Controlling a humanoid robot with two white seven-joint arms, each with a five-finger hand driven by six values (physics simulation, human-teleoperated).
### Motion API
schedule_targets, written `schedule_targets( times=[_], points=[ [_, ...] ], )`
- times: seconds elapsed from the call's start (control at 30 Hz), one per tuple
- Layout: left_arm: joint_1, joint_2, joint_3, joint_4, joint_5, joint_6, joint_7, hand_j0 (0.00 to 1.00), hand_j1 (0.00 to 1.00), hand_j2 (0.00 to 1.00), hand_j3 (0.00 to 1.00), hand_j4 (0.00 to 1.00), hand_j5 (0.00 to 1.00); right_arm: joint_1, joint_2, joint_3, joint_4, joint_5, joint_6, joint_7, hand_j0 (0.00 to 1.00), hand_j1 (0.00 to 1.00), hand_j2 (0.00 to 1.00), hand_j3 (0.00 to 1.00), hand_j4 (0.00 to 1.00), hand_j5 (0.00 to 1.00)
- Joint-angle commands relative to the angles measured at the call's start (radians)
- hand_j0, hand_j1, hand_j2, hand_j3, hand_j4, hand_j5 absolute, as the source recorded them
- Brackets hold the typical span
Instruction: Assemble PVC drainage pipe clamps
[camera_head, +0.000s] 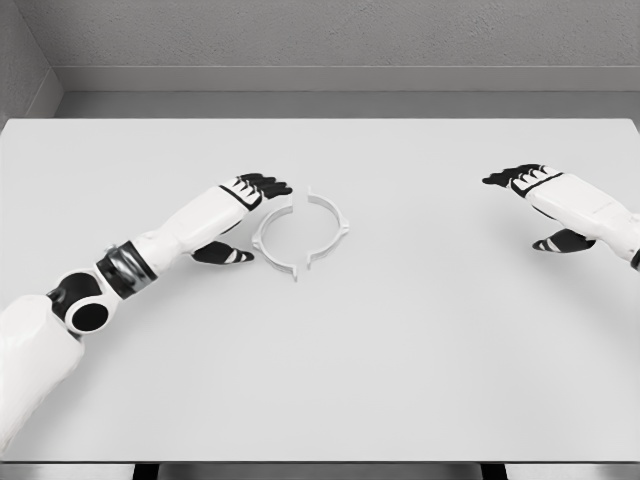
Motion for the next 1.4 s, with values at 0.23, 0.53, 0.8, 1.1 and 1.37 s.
schedule_targets(
  times=[0.23,0.53,0.8,1.1,1.37],
  points=[
    [-0.003,-0.003,-0.009,0.003,0.001,0.000,-0.001,1.00,1.00,1.00,1.00,1.00,1.00,0.002,0.002,-0.001,0.001,-0.007,0.003,0.003,1.00,1.00,1.00,1.00,1.00,1.00],
    [-0.006,-0.017,-0.021,0.019,-0.005,0.000,-0.002,1.00,1.00,1.00,1.00,1.00,1.00,0.002,0.002,-0.001,-0.004,-0.008,0.003,0.003,1.00,1.00,1.00,1.00,1.00,1.00],
    [-0.009,-0.033,-0.022,0.037,-0.005,0.000,-0.002,1.00,1.00,1.00,1.00,1.00,1.00,0.003,0.004,-0.001,-0.006,-0.008,0.003,0.003,1.00,1.00,1.00,1.00,1.00,1.00],
    [-0.012,-0.054,-0.022,0.040,-0.005,0.000,-0.002,1.00,1.00,1.00,1.00,1.00,1.00,0.003,0.004,-0.001,-0.004,-0.008,0.003,0.003,1.00,1.00,1.00,1.00,1.00,1.00],
    [-0.012,-0.066,-0.022,0.040,-0.005,0.000,-0.002,1.00,1.00,1.00,1.00,1.00,1.00,0.003,0.002,-0.001,-0.004,-0.008,0.003,0.003,1.00,1.00,1.00,1.00,1.00,1.00]
  ],
)
